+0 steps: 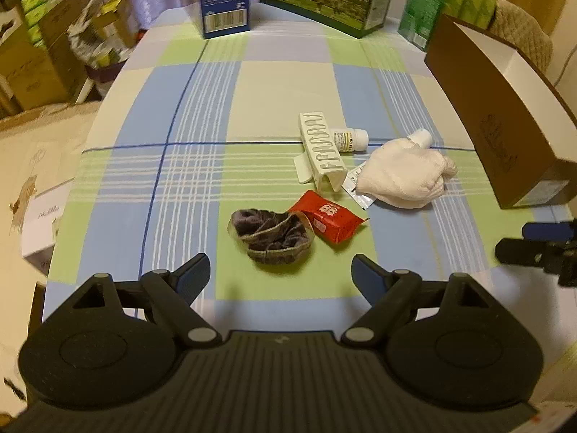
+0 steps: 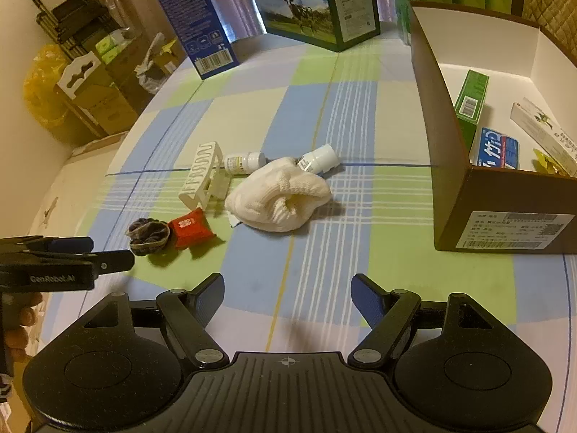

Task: Organize objects
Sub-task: 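Lower the left tool onto the dark crumpled wrapper and close it, then grasp the white ridged plastic tray with the right tool while the left tool holds the wrapper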

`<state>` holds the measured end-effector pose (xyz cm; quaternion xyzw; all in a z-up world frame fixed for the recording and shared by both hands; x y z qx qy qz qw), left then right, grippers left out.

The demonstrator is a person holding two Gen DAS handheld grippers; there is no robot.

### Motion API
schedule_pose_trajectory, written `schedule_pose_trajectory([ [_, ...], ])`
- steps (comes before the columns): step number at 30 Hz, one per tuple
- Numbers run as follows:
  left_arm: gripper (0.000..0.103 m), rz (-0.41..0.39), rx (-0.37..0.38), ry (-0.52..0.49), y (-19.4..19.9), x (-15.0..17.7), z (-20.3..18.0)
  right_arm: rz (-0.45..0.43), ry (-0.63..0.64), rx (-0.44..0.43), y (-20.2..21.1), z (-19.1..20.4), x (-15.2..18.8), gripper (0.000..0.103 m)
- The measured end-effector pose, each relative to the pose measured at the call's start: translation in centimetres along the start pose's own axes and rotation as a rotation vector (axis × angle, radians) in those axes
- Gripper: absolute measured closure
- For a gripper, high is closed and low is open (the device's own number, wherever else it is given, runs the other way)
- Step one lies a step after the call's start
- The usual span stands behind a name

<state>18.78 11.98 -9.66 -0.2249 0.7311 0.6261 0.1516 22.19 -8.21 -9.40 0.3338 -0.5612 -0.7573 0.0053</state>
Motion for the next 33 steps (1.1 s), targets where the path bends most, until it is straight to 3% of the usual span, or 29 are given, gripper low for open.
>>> schedule_pose_trajectory([
  [9,0.029,0.020,0.010,-0.154,-3.2,-0.2,0.1,0.020,-0.027,0.021,-1.0,-0.5,-0.6,0.029],
  [17,0.034,0.046,0.011,-0.183,-5.7,-1.3,1.4,0.038,-0.050,0.037,-1.8,-1.0,-0.9,0.028],
  [26,0.068,0.050,0.088,-0.187,-6.5,-1.8,2.6,0.061,-0.046,0.042,-2.7,-0.8,-1.5,0.029],
  [33,0.083,0.027,0.096,-0.157,-5.3,-1.5,3.3,0.066,-0.010,0.030,-3.3,0.4,-2.1,0.029],
])
Point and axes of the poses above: each gripper's, at about its wrist camera, not at the fingertips, and y roughly against the way its jaws point, z to its left, x to its underside, the point moved 5 cm from there along -y, roughly the way its jaws point, and after that the axes turned 9 degrees about x, right-handed, at the moved point
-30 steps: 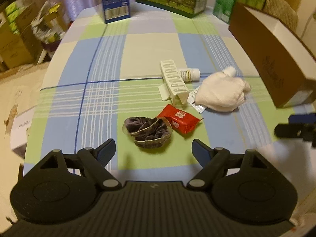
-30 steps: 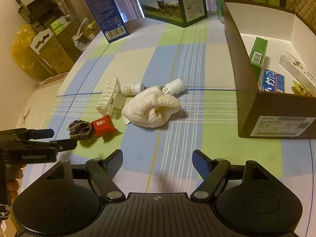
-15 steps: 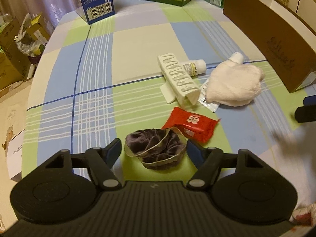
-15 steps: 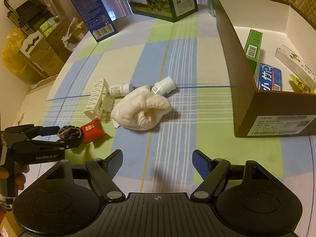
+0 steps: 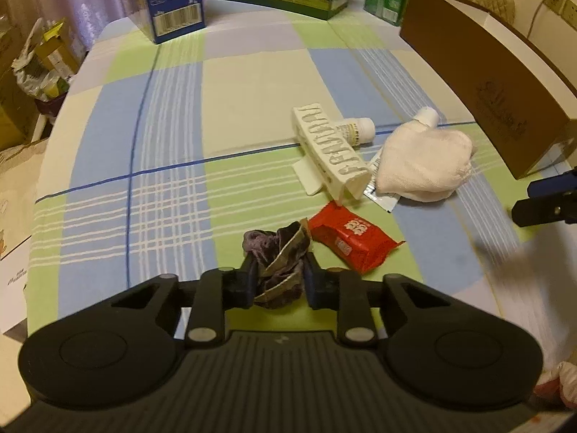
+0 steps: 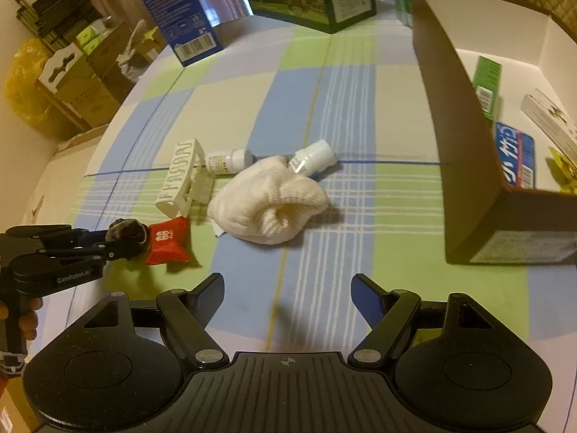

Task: Organize objects
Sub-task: 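Grasp the white ridged plastic tray with the right tool while the left tool holds the wrapper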

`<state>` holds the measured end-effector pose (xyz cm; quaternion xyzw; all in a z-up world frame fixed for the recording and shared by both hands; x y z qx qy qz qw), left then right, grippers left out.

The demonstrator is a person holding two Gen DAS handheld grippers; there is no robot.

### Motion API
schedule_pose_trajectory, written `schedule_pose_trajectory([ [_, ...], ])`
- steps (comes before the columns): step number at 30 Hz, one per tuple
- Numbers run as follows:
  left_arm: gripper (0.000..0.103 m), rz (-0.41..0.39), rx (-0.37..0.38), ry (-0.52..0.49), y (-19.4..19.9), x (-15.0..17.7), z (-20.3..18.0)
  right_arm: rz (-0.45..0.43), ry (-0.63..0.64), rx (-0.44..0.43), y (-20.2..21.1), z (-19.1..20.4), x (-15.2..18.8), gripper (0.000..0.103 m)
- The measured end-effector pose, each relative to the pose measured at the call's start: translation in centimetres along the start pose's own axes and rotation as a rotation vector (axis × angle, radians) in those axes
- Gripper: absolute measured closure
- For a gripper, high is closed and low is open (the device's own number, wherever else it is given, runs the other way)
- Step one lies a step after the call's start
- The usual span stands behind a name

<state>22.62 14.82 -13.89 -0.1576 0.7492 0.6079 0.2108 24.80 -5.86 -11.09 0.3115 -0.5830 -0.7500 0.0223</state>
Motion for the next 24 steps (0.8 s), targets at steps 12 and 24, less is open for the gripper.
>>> schedule_pose_trajectory([
  [12,0.086,-0.052,-0.103,0.135,3.3,-0.8,3.4,-0.083,0.106,-0.069,-0.2,4.1,-3.0,0.029],
  [24,0.086,-0.050,-0.139,0.214,2.8,-2.8,5.2,-0.080,0.212,-0.131,-5.2,11.2,-7.0,0.040],
])
Point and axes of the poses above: each gripper's, at about its wrist camera, not at the fingertips, and y roughly against the way its jaws point, z to its left, x to its underside, the point moved 5 cm from there along -y, roughly the way its jaws point, and after that the axes turned 9 degrees about x, right-handed, at the moved point
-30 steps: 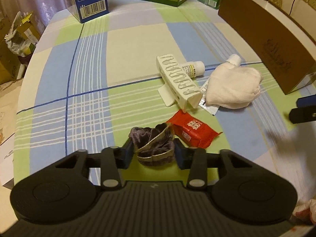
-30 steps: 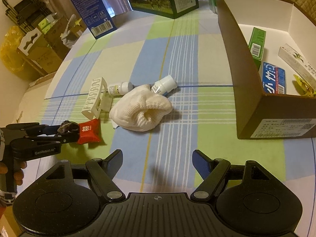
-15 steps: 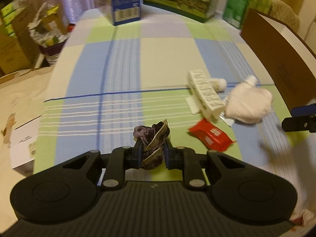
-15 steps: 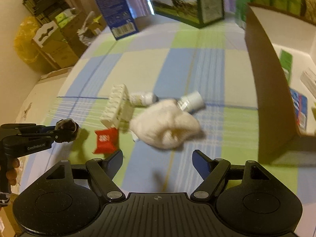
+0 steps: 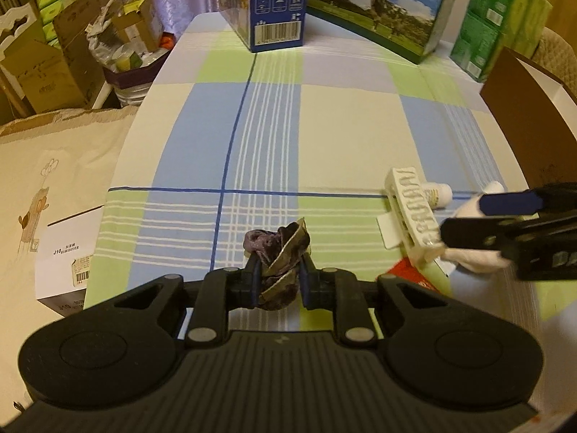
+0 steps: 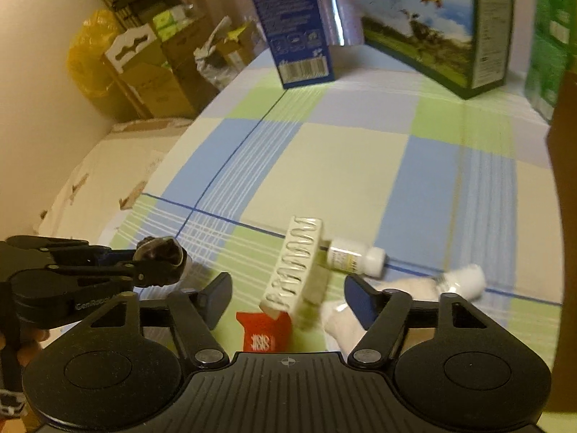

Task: Organize objects
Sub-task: 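Grasp the white ridged plastic tray with the right tool while the left tool holds the wrapper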

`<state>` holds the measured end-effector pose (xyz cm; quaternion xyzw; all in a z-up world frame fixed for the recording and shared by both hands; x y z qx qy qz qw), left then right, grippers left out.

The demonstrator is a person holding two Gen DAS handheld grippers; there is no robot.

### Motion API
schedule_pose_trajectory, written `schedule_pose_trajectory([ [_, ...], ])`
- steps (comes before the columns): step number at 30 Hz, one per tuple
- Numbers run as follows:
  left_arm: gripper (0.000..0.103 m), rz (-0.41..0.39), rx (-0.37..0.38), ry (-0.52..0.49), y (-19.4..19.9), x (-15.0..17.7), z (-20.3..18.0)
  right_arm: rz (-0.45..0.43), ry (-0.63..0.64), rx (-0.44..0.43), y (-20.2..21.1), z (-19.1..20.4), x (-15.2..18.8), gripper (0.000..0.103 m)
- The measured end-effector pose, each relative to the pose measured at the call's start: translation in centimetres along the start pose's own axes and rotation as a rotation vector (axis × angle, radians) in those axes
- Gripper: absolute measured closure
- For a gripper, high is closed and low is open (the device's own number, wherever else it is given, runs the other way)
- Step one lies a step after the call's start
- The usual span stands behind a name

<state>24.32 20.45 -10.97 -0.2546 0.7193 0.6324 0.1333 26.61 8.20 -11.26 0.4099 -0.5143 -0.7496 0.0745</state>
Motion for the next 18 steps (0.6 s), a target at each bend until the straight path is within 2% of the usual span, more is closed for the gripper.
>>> schedule_pose_trajectory([
  [4,0.086,0.002,-0.007,0.015,-0.5,-0.5,0.5,0.039,0.008,0.018,-2.3,0.6,-0.2,0.048],
  [14,0.086,0.015,-0.015,0.039,-1.6,-1.2,1.5,0.098,0.030,0.044,-5.2,0.7,-0.5,0.057],
  [18,0.086,0.019,-0.013,0.042,-1.9,-1.3,1.6,0.113,0.045,0.057,-6.0,0.8,-0.4,0.070],
])
Point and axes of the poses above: each gripper's, at about its wrist camera, not at the fingertips, and y roughly against the way its jaws point, z to its left, x to its underside, the point moved 5 cm from there along -y, roughly the way its jaws point, and after that the axes turned 9 degrees about x, right-handed, at the moved point
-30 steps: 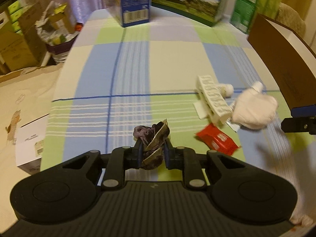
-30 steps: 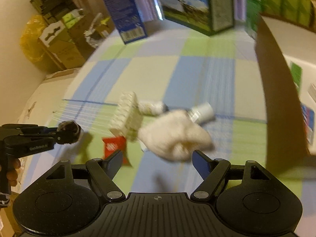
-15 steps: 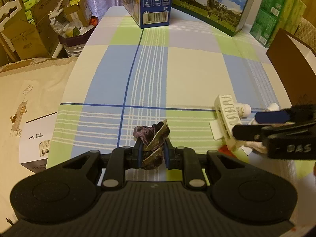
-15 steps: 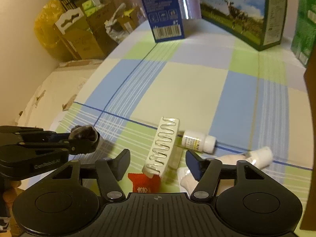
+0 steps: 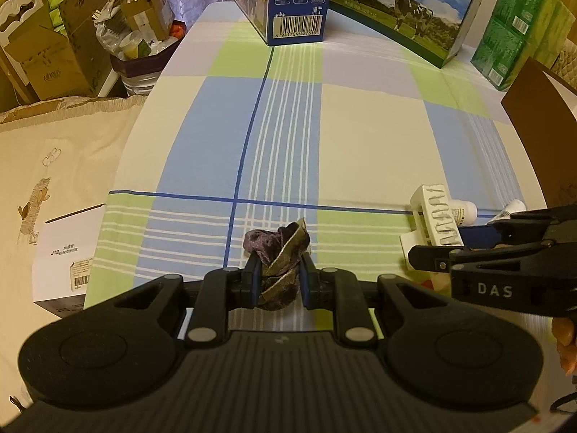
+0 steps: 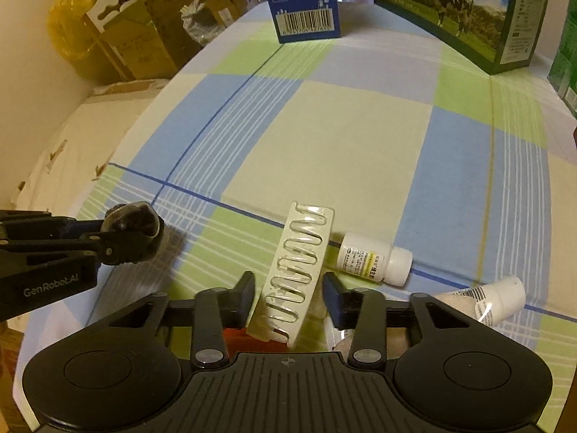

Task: Organize objects
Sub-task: 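Grasp the white ridged plastic tray with the right tool while the left tool holds the wrapper, then carry the wrapper and white tray over the cardboard box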

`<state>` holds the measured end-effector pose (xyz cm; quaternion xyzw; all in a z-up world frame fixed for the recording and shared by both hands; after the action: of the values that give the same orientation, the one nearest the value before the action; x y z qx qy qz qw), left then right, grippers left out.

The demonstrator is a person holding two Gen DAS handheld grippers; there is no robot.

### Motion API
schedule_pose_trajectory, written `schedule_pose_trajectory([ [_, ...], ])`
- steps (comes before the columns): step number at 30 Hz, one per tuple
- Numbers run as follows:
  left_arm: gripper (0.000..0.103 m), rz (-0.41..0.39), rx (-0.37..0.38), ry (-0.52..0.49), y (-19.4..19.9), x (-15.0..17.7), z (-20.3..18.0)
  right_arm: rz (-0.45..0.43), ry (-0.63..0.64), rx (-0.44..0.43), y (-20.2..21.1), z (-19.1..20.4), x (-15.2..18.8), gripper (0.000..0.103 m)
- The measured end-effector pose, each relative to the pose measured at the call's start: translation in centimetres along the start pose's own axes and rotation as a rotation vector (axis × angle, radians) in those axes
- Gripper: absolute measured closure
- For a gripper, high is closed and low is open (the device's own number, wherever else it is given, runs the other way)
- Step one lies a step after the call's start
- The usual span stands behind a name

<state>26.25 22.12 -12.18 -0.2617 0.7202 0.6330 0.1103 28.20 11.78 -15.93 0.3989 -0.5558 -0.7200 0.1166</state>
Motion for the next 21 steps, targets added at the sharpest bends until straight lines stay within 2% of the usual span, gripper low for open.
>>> schedule_pose_trajectory([
  [4,0.086,0.002,0.000,0.004,-0.2,0.0,0.0,-0.006,0.024,0.008,-0.3,0.2,0.0,0.077],
  [11,0.086,0.001,-0.004,0.008,-0.4,-0.4,0.2,-0.017,0.048,0.005,-0.2,0.4,-0.2,0.078],
  [21,0.086,-0.021,-0.004,0.001,0.2,-1.2,-0.2,-0.066,0.012,-0.029,1.5,-0.4,-1.3,0.078],
])
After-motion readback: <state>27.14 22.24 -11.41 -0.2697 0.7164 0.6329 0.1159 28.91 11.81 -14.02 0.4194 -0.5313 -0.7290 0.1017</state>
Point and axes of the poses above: each gripper's, at about its wrist camera, not at the fingertips, and y roughly against the way its jaws point, z to its left, x to its underside, the point moved 5 cm from there along -y, roughly the way its jaws point, and after that the axes turned 9 degrees about x, right-handed, at the moved point
